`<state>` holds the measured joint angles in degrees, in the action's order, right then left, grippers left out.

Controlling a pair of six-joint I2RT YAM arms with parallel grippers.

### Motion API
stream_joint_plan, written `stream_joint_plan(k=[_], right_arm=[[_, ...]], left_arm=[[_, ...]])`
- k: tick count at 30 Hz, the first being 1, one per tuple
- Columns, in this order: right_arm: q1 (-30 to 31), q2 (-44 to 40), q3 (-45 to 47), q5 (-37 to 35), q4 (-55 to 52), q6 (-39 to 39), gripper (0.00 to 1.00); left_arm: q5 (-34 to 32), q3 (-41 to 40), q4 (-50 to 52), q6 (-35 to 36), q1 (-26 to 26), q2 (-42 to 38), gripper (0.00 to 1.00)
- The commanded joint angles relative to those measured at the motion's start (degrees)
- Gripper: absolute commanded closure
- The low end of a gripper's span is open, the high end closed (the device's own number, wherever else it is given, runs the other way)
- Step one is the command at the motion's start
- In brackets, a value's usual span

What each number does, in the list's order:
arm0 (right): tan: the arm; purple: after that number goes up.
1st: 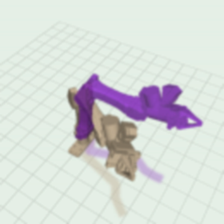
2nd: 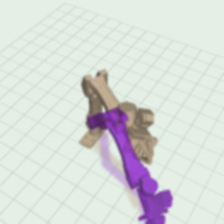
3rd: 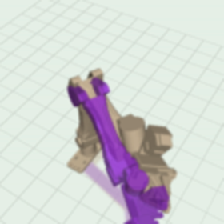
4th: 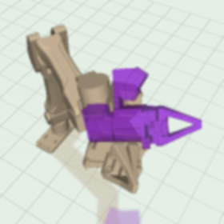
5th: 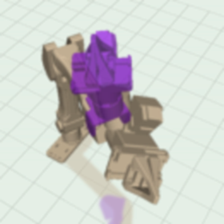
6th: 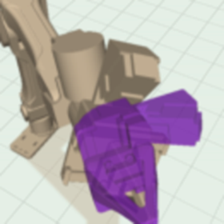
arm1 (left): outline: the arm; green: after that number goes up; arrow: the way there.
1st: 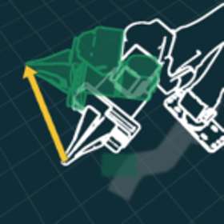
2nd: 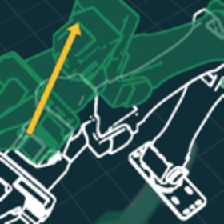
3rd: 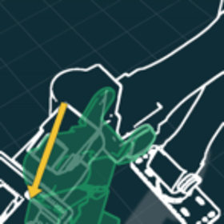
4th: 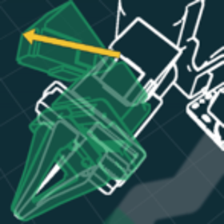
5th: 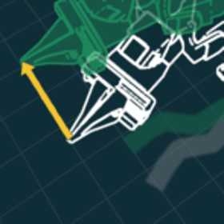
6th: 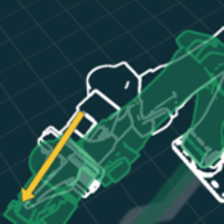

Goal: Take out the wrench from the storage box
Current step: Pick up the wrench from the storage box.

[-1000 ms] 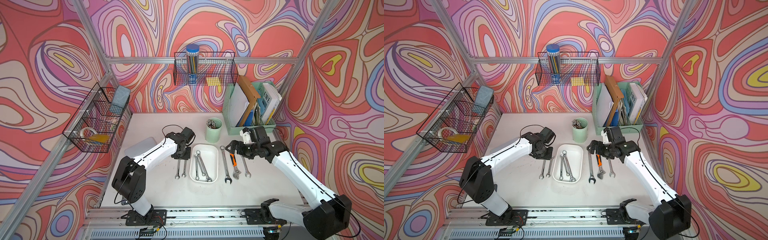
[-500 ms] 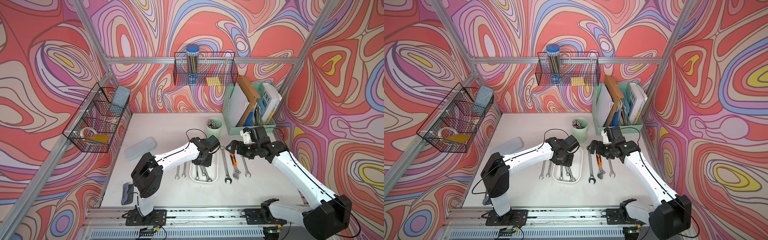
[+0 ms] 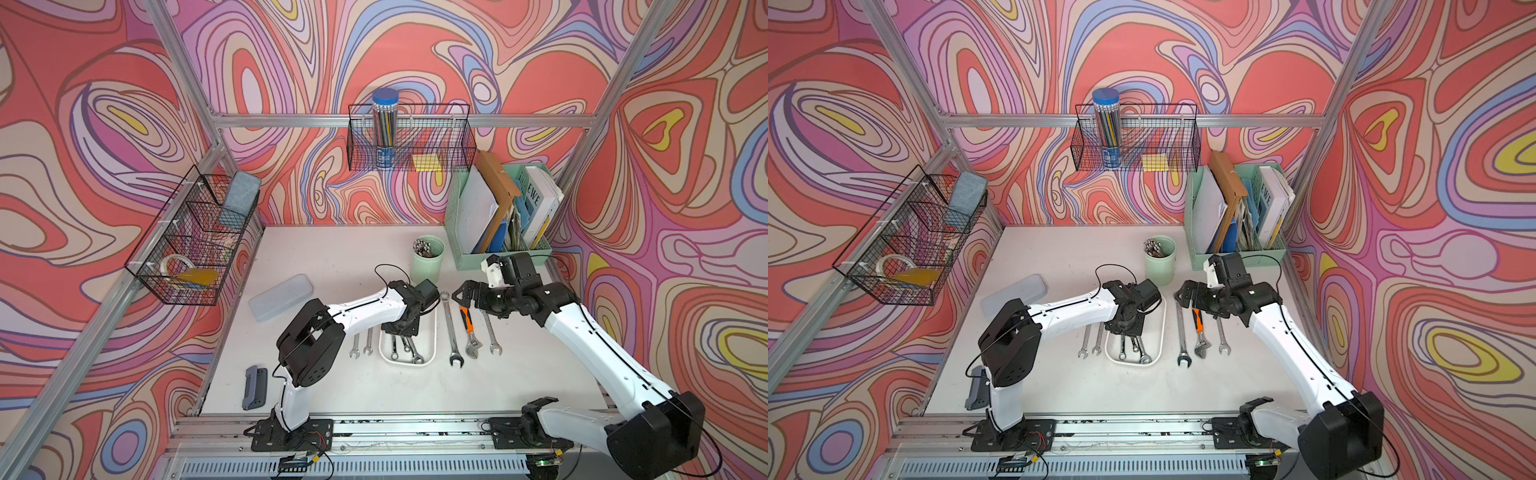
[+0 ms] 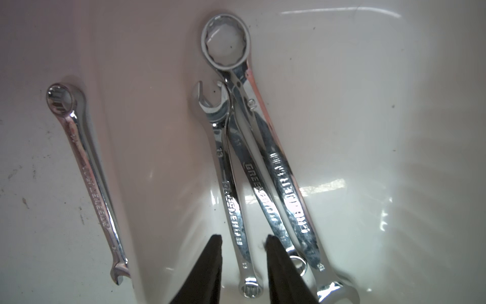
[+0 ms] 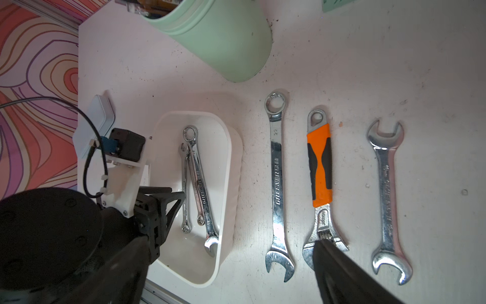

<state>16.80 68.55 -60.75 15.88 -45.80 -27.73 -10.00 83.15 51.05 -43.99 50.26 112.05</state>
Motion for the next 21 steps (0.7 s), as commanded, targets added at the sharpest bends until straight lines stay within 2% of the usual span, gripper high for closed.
stream_joint_plan(k=[1,21], right_arm=[[-0.44,-1.45,1.16,-0.07,0.32,0.39,0.02],[-2.11,-1.93,4.13,1.61,1.83,0.91,0.02]], left_arm=[[-1.65,-0.13,1.44,-0.15,-0.32,1.45,0.67],[9.67,-3.1,-1.63,-3.18,-1.46,4.69,0.71]])
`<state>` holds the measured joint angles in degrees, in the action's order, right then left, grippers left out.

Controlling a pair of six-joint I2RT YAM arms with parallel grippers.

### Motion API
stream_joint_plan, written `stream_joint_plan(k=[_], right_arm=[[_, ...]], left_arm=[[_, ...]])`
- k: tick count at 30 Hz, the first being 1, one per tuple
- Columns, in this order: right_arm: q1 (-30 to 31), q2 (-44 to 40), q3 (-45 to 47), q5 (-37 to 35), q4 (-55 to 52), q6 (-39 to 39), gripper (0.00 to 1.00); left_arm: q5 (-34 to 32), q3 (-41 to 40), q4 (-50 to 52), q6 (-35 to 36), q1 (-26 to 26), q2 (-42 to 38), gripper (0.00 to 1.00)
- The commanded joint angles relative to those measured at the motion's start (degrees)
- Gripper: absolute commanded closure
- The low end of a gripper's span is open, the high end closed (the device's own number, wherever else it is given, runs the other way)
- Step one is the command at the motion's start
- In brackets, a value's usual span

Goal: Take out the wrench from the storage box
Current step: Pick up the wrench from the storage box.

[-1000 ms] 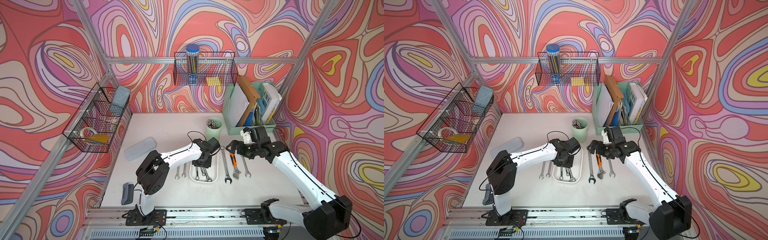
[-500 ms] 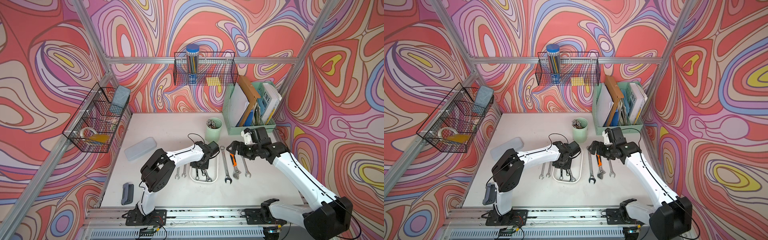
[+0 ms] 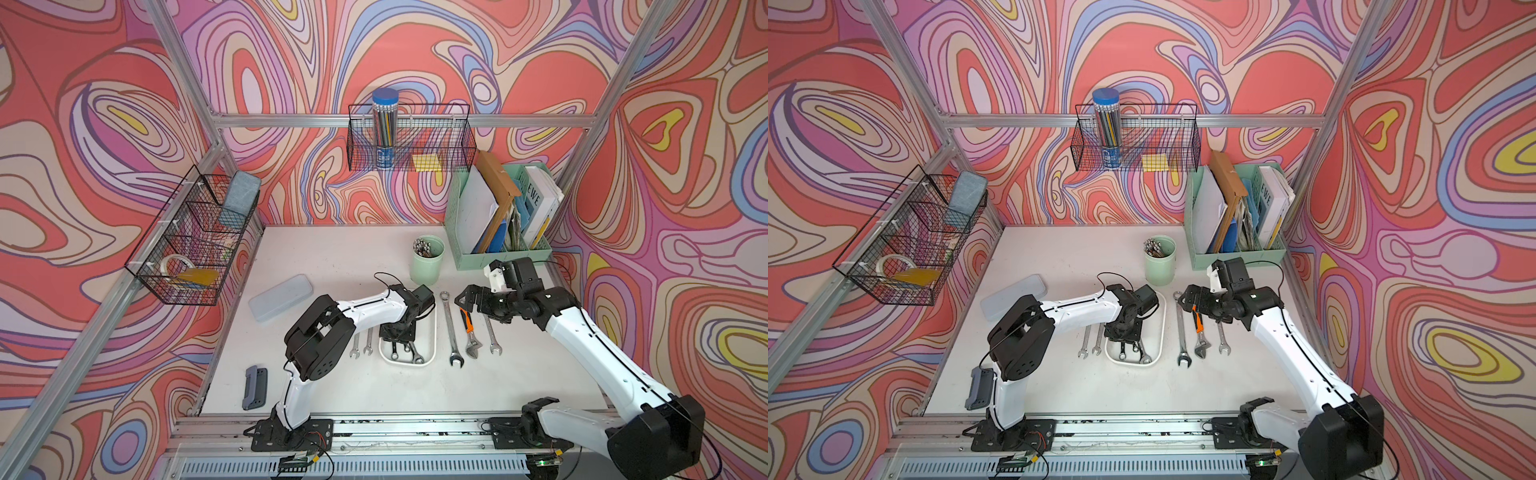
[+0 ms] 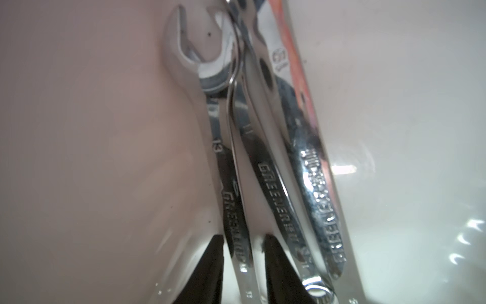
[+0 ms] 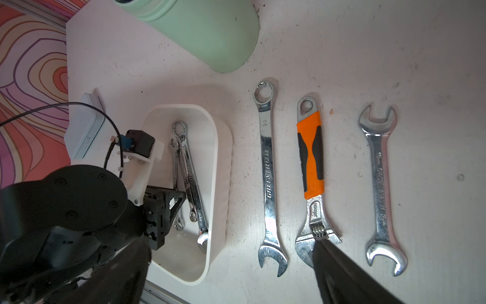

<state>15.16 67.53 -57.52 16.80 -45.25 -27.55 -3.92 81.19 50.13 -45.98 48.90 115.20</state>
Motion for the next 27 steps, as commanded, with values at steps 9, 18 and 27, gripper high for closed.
stream_joint_plan(k=[9,18,27], right_arm=[[-1.42,-1.08,1.79,1.57,1.91,1.09,0.02],[-1.78,-0.91,1.61,1.83,1.92,1.33,0.02],[-2.03,-0.65,0.83,1.82,1.48,1.36,0.02]], left_arm=[[5.36,-0.57,-0.95,-1.05,-0.11,2.09,0.97],[3.3,1.26,0.17,-0.97,-0.08,-0.02,1.0],[0.38,4.42,3.03,0.6,-0.07,-2.64,1.0]])
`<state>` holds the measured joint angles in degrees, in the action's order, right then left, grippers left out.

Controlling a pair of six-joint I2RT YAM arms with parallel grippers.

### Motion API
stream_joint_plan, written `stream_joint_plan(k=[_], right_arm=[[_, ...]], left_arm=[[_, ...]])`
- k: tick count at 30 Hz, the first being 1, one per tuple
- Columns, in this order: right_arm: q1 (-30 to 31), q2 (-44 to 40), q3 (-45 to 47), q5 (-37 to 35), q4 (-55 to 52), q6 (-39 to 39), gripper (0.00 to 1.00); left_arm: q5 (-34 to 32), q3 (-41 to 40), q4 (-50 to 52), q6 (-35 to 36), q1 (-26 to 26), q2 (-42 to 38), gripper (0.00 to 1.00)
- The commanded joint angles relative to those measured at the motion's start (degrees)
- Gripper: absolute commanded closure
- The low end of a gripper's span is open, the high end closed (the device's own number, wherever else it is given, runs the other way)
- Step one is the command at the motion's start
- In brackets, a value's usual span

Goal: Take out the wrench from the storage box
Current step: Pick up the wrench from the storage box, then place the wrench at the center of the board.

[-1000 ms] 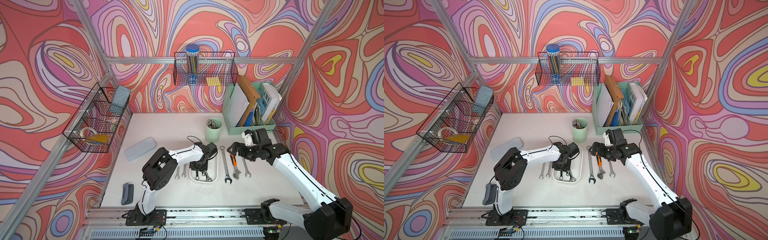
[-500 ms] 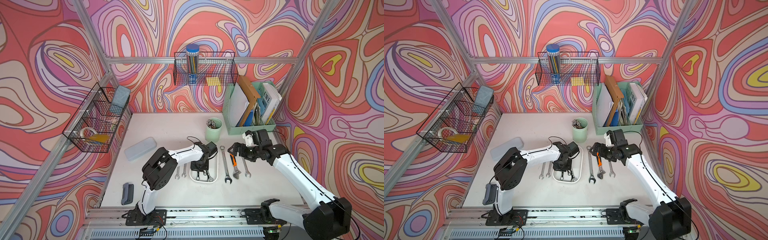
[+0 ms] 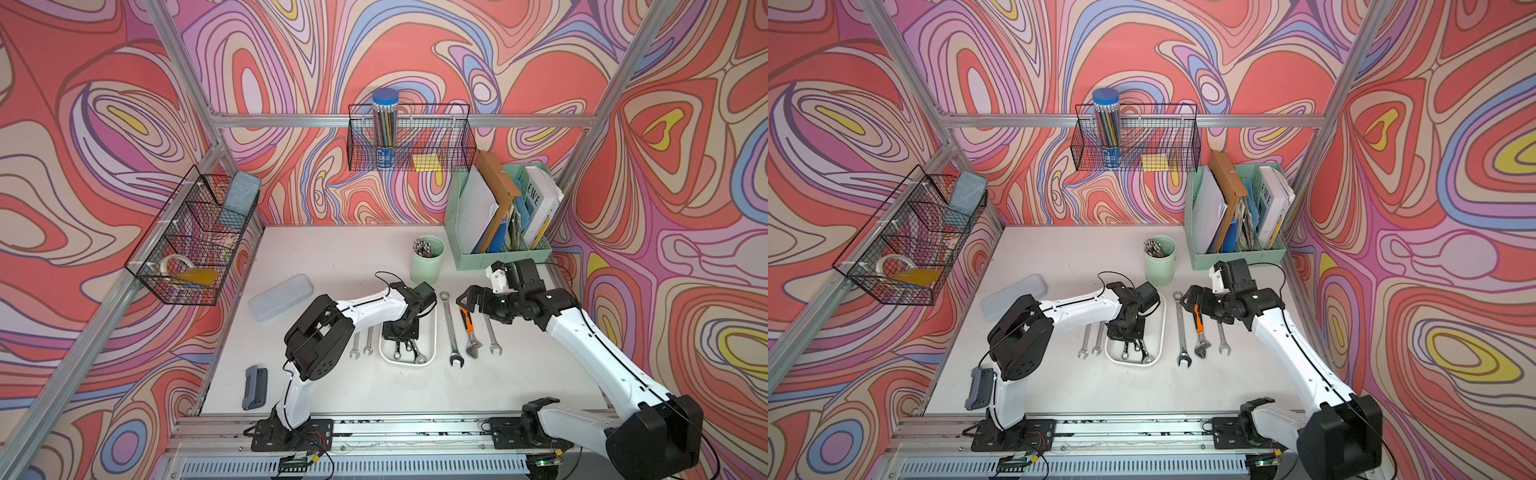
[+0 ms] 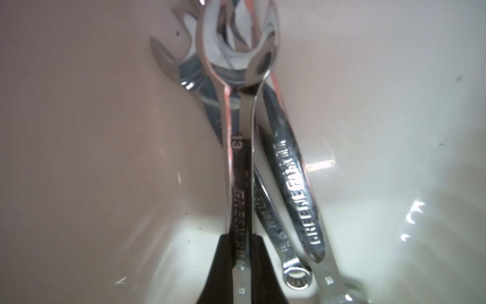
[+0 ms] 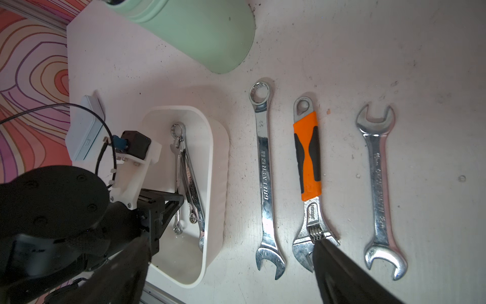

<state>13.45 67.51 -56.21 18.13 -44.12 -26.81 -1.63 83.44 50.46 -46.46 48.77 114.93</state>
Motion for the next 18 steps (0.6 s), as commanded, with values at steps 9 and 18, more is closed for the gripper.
stream_joint_plan(k=[9,18], right_arm=[[-0.35,-0.71,-1.72,0.37,-0.26,0.64,0.02],[-0.36,-1.05,-2.18,0.5,-0.53,0.28,0.02]], left_arm=[[-5.05,7.62,8.48,4.49,-0.21,-6.31,1.0],[-6.05,3.76,10.74,8.75,-5.29,-14.88,1.0]])
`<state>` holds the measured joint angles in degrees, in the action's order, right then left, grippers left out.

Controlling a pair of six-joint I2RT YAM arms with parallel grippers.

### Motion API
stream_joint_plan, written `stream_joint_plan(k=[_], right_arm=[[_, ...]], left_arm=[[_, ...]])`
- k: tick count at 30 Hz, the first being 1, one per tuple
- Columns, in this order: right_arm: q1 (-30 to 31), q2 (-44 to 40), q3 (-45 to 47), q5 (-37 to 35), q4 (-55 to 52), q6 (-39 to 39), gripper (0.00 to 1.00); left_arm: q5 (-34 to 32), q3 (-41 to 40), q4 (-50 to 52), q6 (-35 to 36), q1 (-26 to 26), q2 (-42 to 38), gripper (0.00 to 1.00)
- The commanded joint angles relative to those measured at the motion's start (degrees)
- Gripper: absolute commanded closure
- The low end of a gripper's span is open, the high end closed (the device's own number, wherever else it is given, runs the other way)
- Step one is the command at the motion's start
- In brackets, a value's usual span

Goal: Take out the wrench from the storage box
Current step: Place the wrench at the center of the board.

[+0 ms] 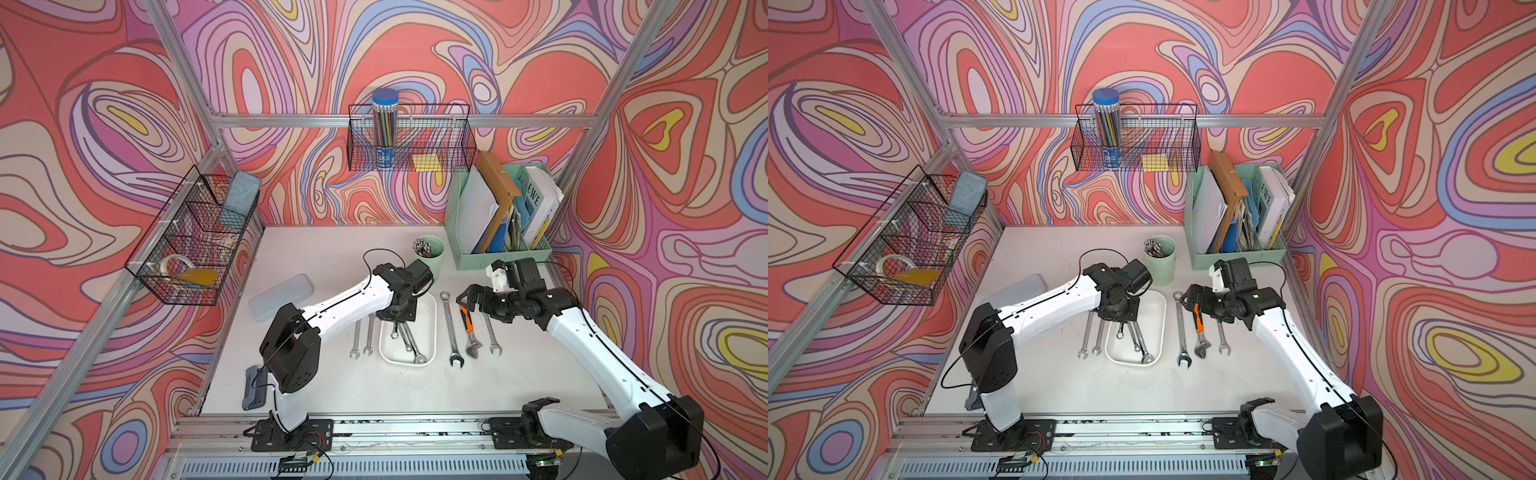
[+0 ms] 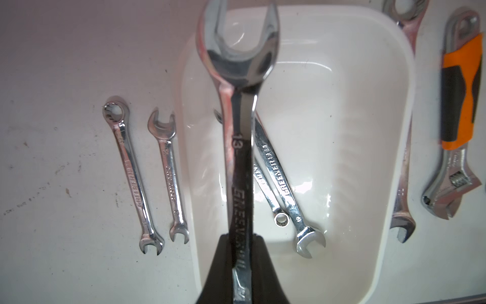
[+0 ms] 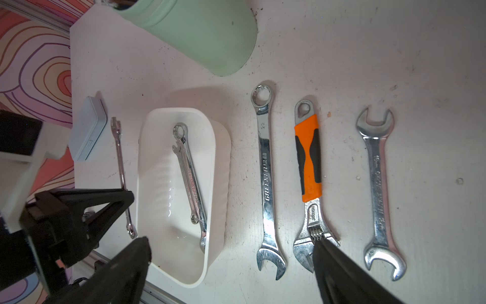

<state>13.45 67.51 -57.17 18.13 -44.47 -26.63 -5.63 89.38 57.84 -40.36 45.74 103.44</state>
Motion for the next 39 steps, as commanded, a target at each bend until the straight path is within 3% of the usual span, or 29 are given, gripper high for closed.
stream_joint_plan(k=[1,8,18,28,31,39], right_arm=[[-0.33,-1.16,-1.13,0.5,-0.26,0.11,0.02],[-0.33,-1.33,-1.11,0.46,-0.45,0.08,0.02],[-0.36,-1.15,-1.13,0.33,-0.69,0.01,0.02],[-0.31,-0.56,-1.19,-0.35,-1.22,0.05,0.02],[-0.34,0.42,-1.25,-0.46,-1.21,-0.15,0.02],[-0.36,1.74,-1.13,0.15,-0.37,-0.44,0.02]], left_arm=[[-2.19,-3.29,3.72,3.14,-3.27,-4.46,1.0],[-3.13,-14.2,1.2,9.94,-10.35,-11.35,1.0],[-2.72,-23.16,-5.52,15.79,-16.86,-11.44,1.0],[-1.91,-27.59,-11.53,20.07,-21.58,-6.4,1.0],[0.58,-26.96,-13.0,21.73,-23.58,-0.65,1.0],[3.38,-26.06,-13.63,21.99,-24.03,2.0,0.98]])
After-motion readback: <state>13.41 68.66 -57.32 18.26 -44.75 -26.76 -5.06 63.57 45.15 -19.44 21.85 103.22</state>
